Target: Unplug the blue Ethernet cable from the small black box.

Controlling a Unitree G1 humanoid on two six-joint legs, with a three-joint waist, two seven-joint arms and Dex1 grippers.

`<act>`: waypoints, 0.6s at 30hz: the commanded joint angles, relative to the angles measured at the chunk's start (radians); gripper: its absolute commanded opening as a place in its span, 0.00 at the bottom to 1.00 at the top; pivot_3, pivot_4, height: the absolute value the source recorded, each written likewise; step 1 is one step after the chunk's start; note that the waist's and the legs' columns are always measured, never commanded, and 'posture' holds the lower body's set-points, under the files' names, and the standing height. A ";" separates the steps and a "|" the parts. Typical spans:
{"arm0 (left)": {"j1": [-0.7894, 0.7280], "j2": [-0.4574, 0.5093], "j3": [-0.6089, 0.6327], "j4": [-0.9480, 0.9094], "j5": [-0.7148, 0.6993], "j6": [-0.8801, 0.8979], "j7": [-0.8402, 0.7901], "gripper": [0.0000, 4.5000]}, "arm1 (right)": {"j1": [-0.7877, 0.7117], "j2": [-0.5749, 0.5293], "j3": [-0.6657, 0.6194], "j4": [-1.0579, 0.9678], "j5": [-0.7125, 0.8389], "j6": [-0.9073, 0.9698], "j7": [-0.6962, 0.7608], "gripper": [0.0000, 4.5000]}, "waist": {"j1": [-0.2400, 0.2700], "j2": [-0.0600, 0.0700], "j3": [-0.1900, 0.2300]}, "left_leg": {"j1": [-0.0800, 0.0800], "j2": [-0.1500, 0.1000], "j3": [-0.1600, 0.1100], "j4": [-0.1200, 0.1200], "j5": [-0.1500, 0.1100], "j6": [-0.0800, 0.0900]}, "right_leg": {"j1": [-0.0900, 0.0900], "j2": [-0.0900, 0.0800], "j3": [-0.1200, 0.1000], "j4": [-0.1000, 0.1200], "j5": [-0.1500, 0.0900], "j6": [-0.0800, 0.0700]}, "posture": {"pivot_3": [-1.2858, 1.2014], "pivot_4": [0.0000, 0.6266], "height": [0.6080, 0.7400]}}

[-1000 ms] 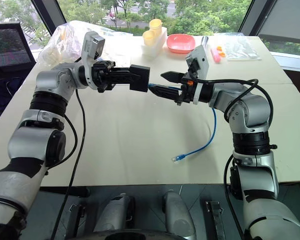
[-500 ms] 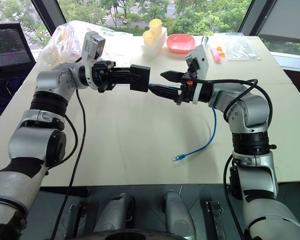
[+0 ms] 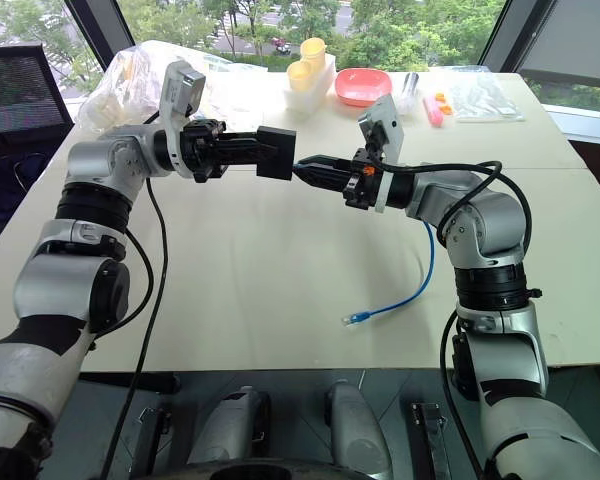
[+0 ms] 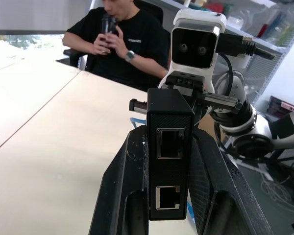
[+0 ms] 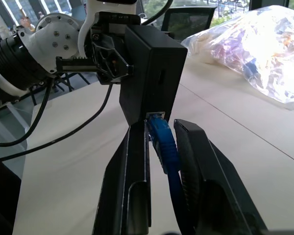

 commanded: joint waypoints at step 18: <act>-0.011 0.113 0.020 -0.043 -0.018 0.000 -0.035 0.11 | 0.041 -0.124 -0.058 0.082 -0.059 -0.073 -0.013 0.16 | -0.001 0.000 0.000 | 0.000 0.000 0.000 0.000 0.000 0.000 | 0.000 0.000 0.000 0.000 0.000 0.000 | 0.52 0.24 0.96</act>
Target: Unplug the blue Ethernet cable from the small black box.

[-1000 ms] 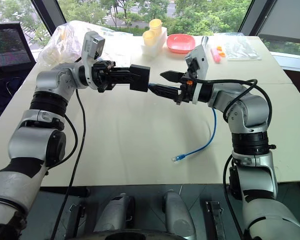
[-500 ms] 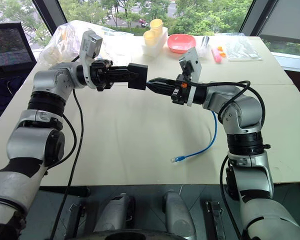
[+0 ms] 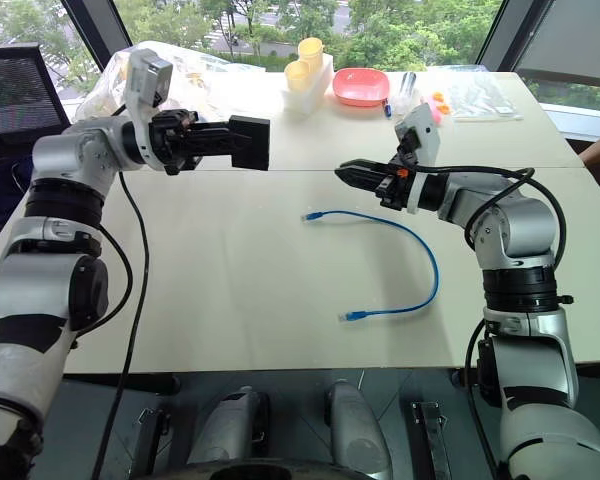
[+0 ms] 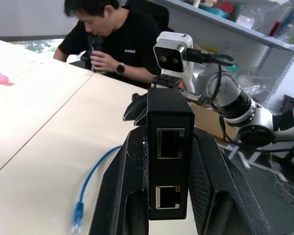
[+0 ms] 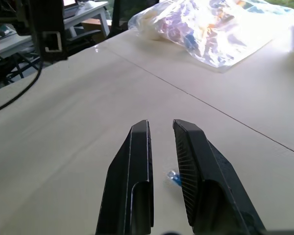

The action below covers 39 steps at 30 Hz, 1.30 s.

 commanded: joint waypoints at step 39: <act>0.652 -0.244 0.092 -0.466 0.168 -0.471 1.004 0.99 | 0.270 0.108 0.133 -0.260 -0.211 -0.137 -0.193 1.00 | 0.005 -0.001 -0.001 | 0.009 0.000 -0.002 0.000 0.000 0.000 | 0.008 -0.002 0.001 0.000 0.000 0.000 | 0.52 0.24 0.96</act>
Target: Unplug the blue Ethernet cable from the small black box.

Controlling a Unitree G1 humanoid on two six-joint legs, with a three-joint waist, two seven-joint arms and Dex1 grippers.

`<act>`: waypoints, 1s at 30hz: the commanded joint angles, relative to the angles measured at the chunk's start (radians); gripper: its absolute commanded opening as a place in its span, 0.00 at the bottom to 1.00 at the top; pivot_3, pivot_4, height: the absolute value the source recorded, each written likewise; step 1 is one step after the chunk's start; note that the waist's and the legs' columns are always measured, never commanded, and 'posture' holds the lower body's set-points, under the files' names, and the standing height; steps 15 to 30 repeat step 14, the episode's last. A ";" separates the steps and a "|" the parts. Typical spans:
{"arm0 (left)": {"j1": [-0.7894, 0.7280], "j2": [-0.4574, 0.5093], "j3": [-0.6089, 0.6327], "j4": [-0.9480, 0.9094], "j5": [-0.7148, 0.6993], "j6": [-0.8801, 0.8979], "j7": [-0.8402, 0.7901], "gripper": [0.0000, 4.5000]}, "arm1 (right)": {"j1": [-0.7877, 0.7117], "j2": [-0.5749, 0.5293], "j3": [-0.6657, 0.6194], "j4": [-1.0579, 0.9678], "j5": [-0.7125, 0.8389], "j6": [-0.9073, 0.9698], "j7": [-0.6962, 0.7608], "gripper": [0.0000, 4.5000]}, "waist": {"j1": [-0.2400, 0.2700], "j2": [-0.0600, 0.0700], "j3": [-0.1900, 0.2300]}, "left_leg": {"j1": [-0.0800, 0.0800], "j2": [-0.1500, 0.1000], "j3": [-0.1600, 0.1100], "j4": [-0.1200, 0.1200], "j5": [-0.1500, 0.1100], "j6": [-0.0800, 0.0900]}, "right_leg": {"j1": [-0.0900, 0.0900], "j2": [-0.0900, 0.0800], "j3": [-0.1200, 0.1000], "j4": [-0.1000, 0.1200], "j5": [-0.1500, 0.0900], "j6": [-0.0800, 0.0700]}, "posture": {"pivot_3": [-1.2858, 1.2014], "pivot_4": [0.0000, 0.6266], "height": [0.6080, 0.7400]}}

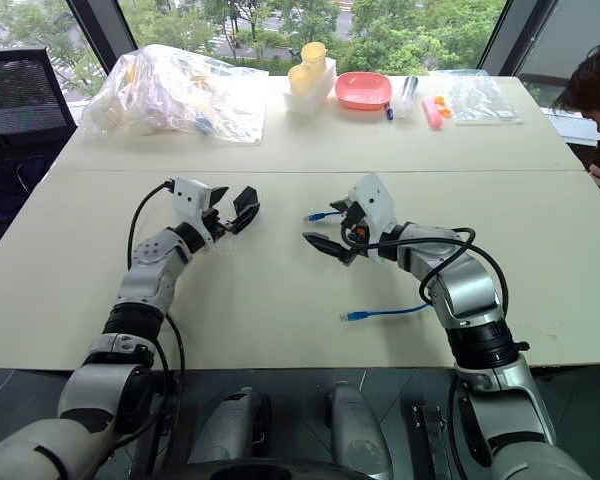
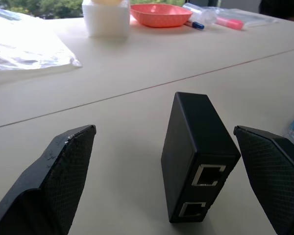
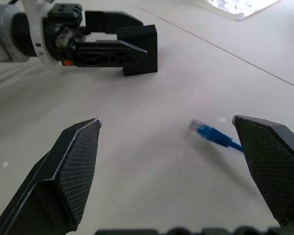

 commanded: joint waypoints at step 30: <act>0.413 0.266 0.176 -0.975 -0.493 0.777 0.009 0.99 | 0.223 -0.040 -0.297 -0.276 0.134 0.057 -0.111 1.00 | -0.005 0.000 0.000 | 0.001 0.003 0.000 -0.002 0.000 0.000 | 0.001 -0.001 0.001 -0.001 -0.001 0.000 | 0.52 0.24 0.96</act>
